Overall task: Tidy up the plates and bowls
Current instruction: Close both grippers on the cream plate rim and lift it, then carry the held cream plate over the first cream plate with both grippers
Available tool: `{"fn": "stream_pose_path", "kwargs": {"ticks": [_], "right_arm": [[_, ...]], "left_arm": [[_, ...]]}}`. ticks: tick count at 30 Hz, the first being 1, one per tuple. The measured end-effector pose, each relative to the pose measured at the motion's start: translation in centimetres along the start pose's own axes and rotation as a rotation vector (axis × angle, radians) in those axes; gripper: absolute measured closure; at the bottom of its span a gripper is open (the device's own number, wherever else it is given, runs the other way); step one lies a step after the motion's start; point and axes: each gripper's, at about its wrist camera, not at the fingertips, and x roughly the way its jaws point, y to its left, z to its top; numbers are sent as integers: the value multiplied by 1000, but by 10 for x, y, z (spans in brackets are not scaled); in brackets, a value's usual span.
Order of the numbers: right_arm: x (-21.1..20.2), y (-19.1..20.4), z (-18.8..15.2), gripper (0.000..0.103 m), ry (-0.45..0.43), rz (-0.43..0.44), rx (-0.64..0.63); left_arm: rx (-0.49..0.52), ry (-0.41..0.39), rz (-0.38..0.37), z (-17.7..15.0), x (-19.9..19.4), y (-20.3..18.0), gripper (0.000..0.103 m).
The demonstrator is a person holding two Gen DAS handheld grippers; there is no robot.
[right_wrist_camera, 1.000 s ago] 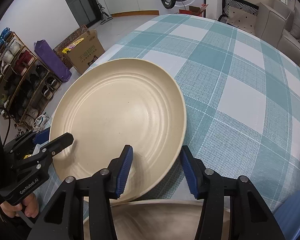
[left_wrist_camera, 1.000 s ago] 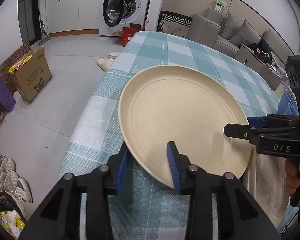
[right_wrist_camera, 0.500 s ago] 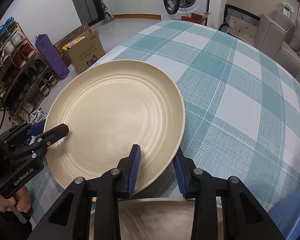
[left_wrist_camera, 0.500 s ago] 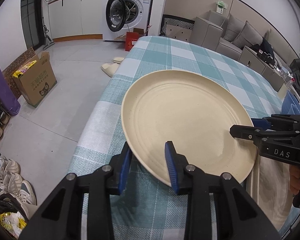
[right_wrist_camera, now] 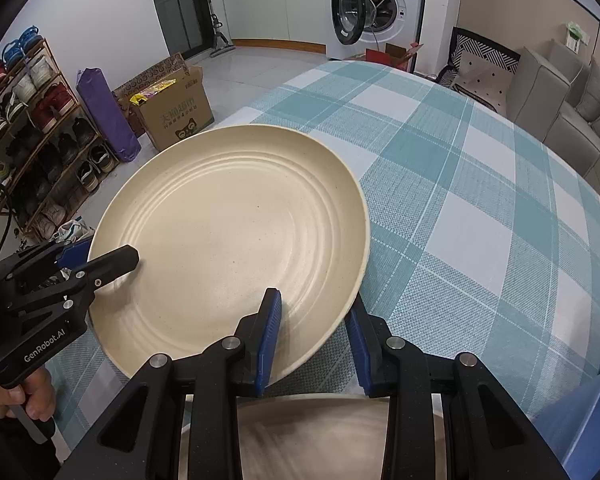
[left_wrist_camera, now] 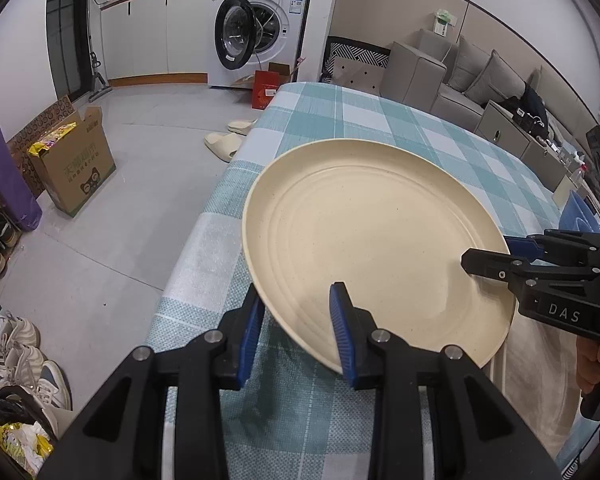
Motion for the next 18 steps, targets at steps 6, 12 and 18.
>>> {"fn": "stream_pose_path", "kwargs": {"ticks": [6,12,18], "right_arm": [[-12,1,0,70,-21,-6,-2],[-25,-1,-4,70,-39,-2,7],[-41,-4,-10,70,-59,-4,15]], "left_arm": [[5,-20,-5,2,-10,-3,71],[9,-37,-21,5,-22,-7,71],[23,-53,-42,7,-31,-14,71]]}}
